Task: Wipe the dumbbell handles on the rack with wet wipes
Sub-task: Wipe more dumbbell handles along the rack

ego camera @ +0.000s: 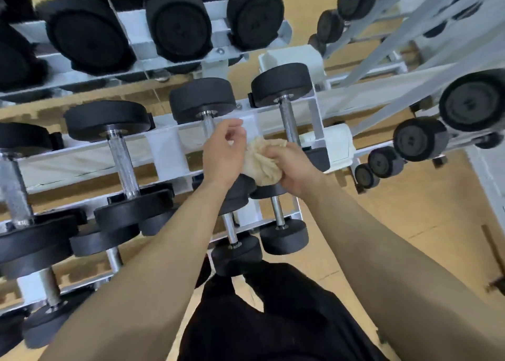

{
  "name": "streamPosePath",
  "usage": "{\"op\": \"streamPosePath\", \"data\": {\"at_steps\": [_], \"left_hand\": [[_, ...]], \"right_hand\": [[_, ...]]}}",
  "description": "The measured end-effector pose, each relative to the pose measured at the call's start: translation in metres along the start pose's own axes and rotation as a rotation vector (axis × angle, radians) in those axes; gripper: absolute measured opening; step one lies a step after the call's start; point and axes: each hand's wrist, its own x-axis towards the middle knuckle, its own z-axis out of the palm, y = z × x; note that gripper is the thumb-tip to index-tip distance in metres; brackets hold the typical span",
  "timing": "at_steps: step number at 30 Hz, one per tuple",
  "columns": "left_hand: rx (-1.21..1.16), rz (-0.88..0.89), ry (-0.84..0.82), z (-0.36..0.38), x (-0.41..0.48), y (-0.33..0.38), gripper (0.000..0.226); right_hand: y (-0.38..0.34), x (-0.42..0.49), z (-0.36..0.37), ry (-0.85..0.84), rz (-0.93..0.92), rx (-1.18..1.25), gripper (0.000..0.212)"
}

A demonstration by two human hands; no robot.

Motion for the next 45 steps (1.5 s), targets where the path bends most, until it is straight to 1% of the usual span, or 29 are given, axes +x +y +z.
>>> {"op": "streamPosePath", "data": {"at_steps": [1, 2, 3, 4, 6, 9, 11, 12, 14, 16, 18, 19, 20, 21, 23, 24, 25, 26, 28, 29, 30, 32, 33, 34, 36, 38, 41, 43, 45], "left_hand": [[-0.147, -0.059, -0.085, 0.001, -0.002, 0.009, 0.017], [-0.202, -0.085, -0.179, 0.002, -0.005, 0.016, 0.019], [-0.188, -0.075, -0.256, 0.004, -0.009, 0.02, 0.019], [-0.15, -0.047, -0.291, 0.005, -0.013, 0.022, 0.018], [-0.104, -0.007, -0.282, 0.011, -0.018, 0.023, 0.017], [-0.059, -0.042, -0.241, 0.029, -0.017, 0.029, 0.017], [-0.039, -0.037, -0.158, 0.041, -0.011, 0.037, 0.015], [-0.032, -0.031, -0.116, 0.046, -0.008, 0.042, 0.014], [0.0, -0.015, -0.049, 0.055, -0.003, 0.056, 0.013], [-0.001, 0.024, -0.046, 0.063, 0.0, 0.068, 0.013], [0.007, 0.068, -0.084, 0.068, 0.001, 0.08, 0.018], [0.021, 0.075, -0.095, 0.071, 0.002, 0.083, 0.019], [0.028, 0.07, -0.094, 0.073, 0.003, 0.086, 0.021], [0.023, 0.058, -0.081, 0.076, 0.004, 0.088, 0.022], [-0.025, 0.034, -0.059, 0.083, 0.003, 0.091, 0.021], [-0.056, 0.014, -0.051, 0.088, 0.003, 0.092, 0.018], [-0.08, -0.015, -0.04, 0.092, 0.002, 0.091, 0.016], [-0.095, -0.049, -0.022, 0.096, 0.002, 0.091, 0.015], [-0.159, -0.106, 0.01, 0.099, 0.003, 0.092, 0.016], [-0.226, -0.132, 0.014, 0.1, 0.003, 0.091, 0.016], [-0.332, -0.167, 0.006, 0.1, 0.003, 0.091, 0.014], [-0.591, -0.237, -0.04, 0.102, 0.003, 0.094, 0.011], [-0.677, -0.252, -0.061, 0.102, 0.004, 0.094, 0.011], [-0.72, -0.255, -0.07, 0.102, 0.006, 0.091, 0.01], [-0.714, -0.258, -0.036, 0.101, 0.013, 0.082, 0.011], [-0.604, -0.288, 0.087, 0.103, 0.021, 0.067, 0.012], [-0.277, -0.254, 0.303, 0.117, 0.037, 0.044, 0.017], [-0.065, -0.171, 0.341, 0.131, 0.05, 0.033, 0.019], [0.074, -0.123, 0.371, 0.144, 0.063, 0.026, 0.017]], "right_hand": [[-0.002, -0.007, -0.006, -0.02, 0.005, 0.003, 0.024], [-0.004, -0.013, -0.013, -0.04, 0.006, -0.004, 0.032], [-0.008, -0.019, -0.019, -0.06, 0.003, -0.022, 0.039], [-0.01, -0.022, -0.026, -0.079, 0.01, -0.026, 0.042], [-0.016, -0.024, -0.037, -0.124, 0.041, -0.001, 0.043], [-0.025, -0.014, -0.056, -0.182, 0.107, 0.006, 0.034], [-0.033, -0.005, -0.067, -0.108, 0.137, -0.139, 0.024], [-0.035, 0.004, -0.073, -0.019, 0.144, -0.238, 0.018], [-0.041, 0.021, -0.086, 0.109, 0.148, -0.351, 0.018], [-0.054, 0.032, -0.095, 0.179, 0.083, -0.379, 0.018], [-0.073, 0.04, -0.104, 0.189, -0.005, -0.326, 0.016], [-0.085, 0.039, -0.109, 0.131, -0.003, -0.269, 0.014], [-0.094, 0.041, -0.114, 0.027, 0.004, -0.223, 0.009], [-0.101, 0.042, -0.12, -0.104, -0.002, -0.222, 0.016], [-0.108, 0.049, -0.135, -0.381, -0.01, -0.4, 0.043], [-0.107, 0.057, -0.14, -0.465, -0.002, -0.495, 0.05], [-0.105, 0.063, -0.144, -0.516, 0.001, -0.566, 0.047], [-0.104, 0.069, -0.146, -0.529, -0.015, -0.606, 0.036], [-0.101, 0.081, -0.146, -0.501, -0.08, -0.608, 0.017], [-0.101, 0.084, -0.145, -0.496, -0.115, -0.593, 0.016], [-0.1, 0.086, -0.146, -0.523, -0.132, -0.574, 0.021], [-0.099, 0.09, -0.148, -0.661, -0.132, -0.573, 0.037], [-0.097, 0.093, -0.15, -0.707, -0.125, -0.595, 0.037], [-0.096, 0.095, -0.151, -0.715, -0.127, -0.614, 0.032], [-0.095, 0.102, -0.157, -0.656, -0.121, -0.56, 0.021], [-0.091, 0.113, -0.167, -0.544, -0.08, -0.449, 0.019], [-0.084, 0.129, -0.178, -0.386, -0.078, -0.378, 0.028], [-0.076, 0.14, -0.176, -0.221, -0.094, -0.349, 0.028], [-0.068, 0.15, -0.167, -0.056, -0.128, -0.355, 0.03]]}}
